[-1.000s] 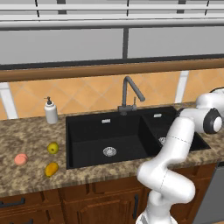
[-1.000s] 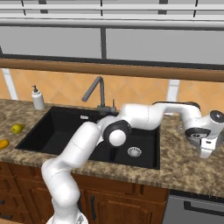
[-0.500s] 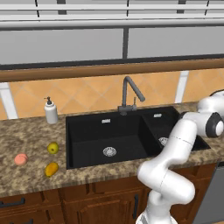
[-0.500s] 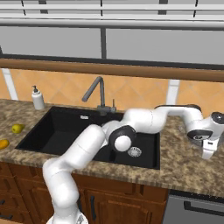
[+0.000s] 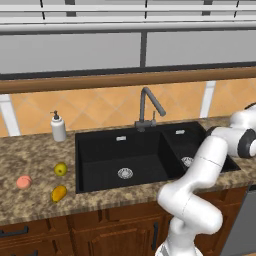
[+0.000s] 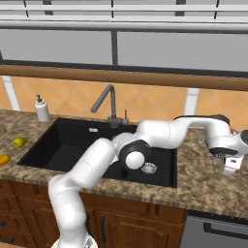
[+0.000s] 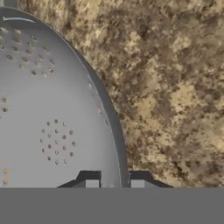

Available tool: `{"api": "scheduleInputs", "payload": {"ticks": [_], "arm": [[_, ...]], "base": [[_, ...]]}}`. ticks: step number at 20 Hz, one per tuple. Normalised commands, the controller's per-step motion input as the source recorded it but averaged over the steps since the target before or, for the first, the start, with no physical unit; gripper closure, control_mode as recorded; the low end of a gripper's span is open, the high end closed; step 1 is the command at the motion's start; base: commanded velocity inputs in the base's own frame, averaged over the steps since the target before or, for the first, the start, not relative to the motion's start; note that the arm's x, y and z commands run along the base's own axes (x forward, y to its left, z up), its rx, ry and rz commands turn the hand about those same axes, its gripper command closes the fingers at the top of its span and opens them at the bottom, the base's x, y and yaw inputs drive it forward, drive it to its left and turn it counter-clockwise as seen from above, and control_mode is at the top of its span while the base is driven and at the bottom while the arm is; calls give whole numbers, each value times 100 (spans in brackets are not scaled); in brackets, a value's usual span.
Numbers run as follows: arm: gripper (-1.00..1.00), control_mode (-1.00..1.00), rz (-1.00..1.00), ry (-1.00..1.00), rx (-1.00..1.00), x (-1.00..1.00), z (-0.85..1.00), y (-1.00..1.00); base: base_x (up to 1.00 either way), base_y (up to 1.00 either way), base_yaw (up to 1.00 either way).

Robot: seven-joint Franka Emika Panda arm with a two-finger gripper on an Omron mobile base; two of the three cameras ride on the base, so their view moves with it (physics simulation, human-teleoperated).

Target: Put the colander in the sink, put the mango, peach, pear in the colander, and turn on the sink faucet and pour water over the colander.

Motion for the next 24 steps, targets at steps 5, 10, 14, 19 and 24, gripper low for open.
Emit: {"api": "scheduleInputs", "payload": {"ticks": [5, 10, 14, 19, 24], "arm": [[100, -100, 1, -30, -11, -90, 0, 92], [100, -100, 0, -8, -26, -93, -5, 100], [100, -100, 0, -4, -23, -45, 16, 100], [100, -100, 6, 4, -19, -22, 37, 100], [100, -100, 12, 18, -13, -27, 51, 100]], "base": [[0, 0, 0], [0, 0, 0], [0, 0, 0], [0, 0, 0], [0, 0, 0]]}}
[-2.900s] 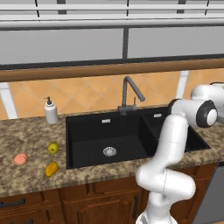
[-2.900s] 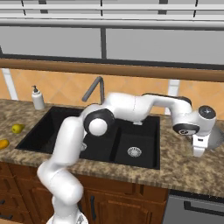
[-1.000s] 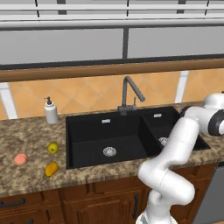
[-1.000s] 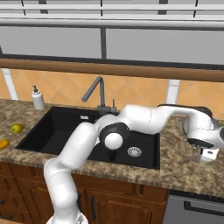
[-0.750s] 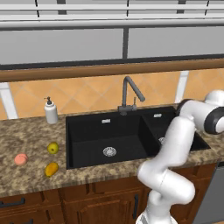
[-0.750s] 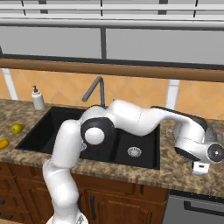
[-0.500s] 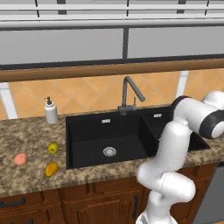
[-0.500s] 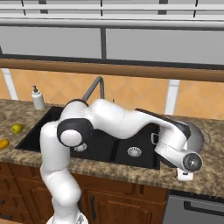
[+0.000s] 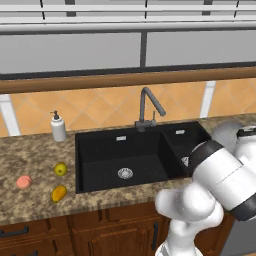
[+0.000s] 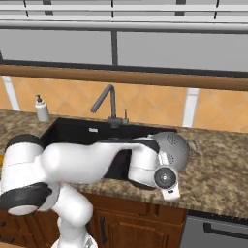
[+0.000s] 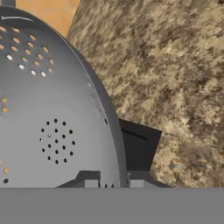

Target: Put the colander in the sink, put the mango, peach, pear in the colander, and turn on the sink faucet and pour water over the colander.

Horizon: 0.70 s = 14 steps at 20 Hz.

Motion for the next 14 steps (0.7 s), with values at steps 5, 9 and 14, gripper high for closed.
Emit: {"api": "scheduleInputs", "payload": {"ticks": [5, 9, 14], "arm": [[100, -100, 14, 16, -10, -36, 64, 100], [100, -100, 11, 8, -7, -37, 68, 100], [100, -100, 17, 29, -3, -28, 69, 96]], "base": [[0, 0, 0], [0, 0, 0], [0, 0, 0]]}}
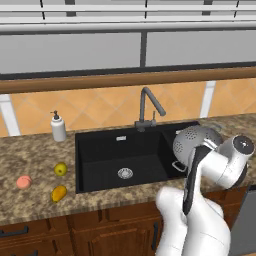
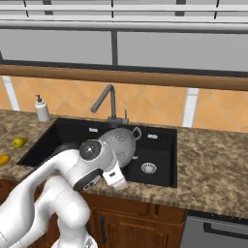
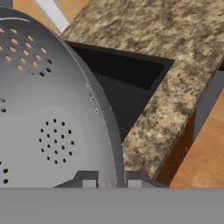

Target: Put the colander in the sink, put the mango, peach, pear in the colander, and turn on the sink faucet and pour water over the colander.

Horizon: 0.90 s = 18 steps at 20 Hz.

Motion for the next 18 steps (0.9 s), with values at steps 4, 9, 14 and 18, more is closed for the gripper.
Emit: {"api": "scheduleInputs", "payload": {"ticks": [4, 9, 14, 18], "arm": [[100, -100, 12, 38, 0, -23, 68, 87], [100, -100, 2, 31, 9, -7, 67, 57], [100, -100, -3, 11, 13, -12, 23, 67], [100, -100, -14, -8, 16, -9, -2, 51]], "base": [[0, 0, 0], [0, 0, 0], [0, 0, 0], [0, 0, 0]]}}
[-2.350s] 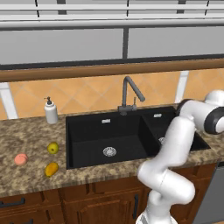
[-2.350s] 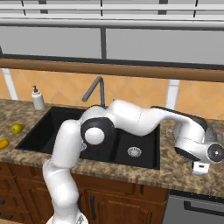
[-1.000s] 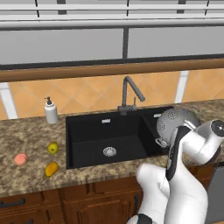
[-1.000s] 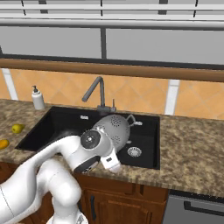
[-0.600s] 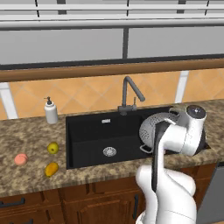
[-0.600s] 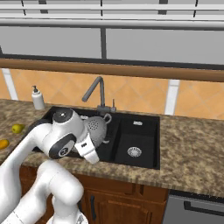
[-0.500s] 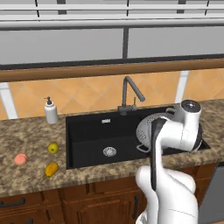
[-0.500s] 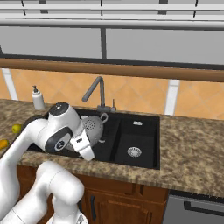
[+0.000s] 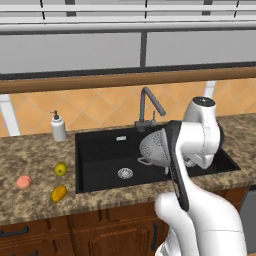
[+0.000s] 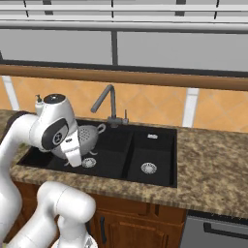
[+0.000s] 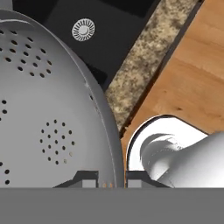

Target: Put the colander in the sink, put the mango, peach, pear in the colander, and turn on the sink faucet and pour water over the colander.

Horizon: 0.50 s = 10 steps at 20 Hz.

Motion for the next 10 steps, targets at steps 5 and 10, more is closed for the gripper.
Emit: {"api": "scheduleInputs", "payload": {"ticks": [5, 10], "arm": [[100, -100, -22, -5, 11, 1, -3, 66], [100, -100, -28, -2, 1, 17, 0, 86]], "base": [[0, 0, 0], [0, 0, 0]]}}
